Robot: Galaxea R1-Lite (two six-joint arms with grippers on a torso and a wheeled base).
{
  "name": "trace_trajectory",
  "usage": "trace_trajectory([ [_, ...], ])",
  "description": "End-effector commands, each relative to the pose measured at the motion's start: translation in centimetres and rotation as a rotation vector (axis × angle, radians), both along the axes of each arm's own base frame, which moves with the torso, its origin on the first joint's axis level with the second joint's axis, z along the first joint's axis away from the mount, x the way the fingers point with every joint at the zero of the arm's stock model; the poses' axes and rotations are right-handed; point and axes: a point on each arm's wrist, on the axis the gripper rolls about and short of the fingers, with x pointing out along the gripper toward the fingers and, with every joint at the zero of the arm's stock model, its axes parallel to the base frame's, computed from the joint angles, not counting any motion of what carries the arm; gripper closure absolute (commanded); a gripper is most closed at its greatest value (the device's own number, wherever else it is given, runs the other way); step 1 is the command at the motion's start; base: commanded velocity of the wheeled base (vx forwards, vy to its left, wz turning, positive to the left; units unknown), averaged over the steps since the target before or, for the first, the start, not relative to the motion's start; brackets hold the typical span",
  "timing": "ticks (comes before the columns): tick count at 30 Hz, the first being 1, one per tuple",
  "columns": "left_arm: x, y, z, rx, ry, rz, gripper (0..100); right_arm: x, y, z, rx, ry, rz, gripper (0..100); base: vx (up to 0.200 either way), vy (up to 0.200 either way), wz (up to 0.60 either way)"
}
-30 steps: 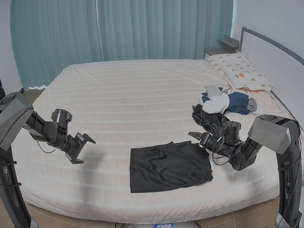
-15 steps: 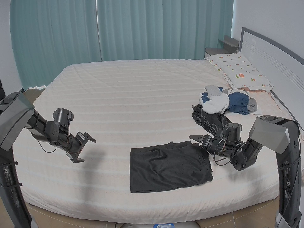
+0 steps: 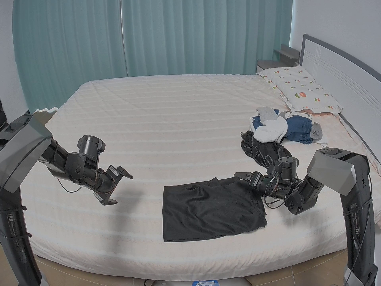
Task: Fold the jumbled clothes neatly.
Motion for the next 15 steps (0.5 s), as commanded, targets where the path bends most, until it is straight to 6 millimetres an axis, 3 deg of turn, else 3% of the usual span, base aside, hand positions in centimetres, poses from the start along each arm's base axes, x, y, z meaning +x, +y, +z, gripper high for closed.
trace_trajectory([
  [1,0.0,0.0,0.0,0.0,0.001,0.0,0,0.3,0.0,-0.4,0.0,-0.001,0.0,0,0.0,0.0,0.0],
  [2,0.0,0.0,-0.1,0.0,0.002,0.0,0,0.4,0.1,-0.4,0.0,-0.001,-0.001,100,0.0,0.0,0.0],
  [15,0.0,0.0,-0.2,0.002,0.005,0.001,0,1.9,-1.2,-0.5,-0.015,-0.021,-0.082,100,0.0,0.0,0.0],
])
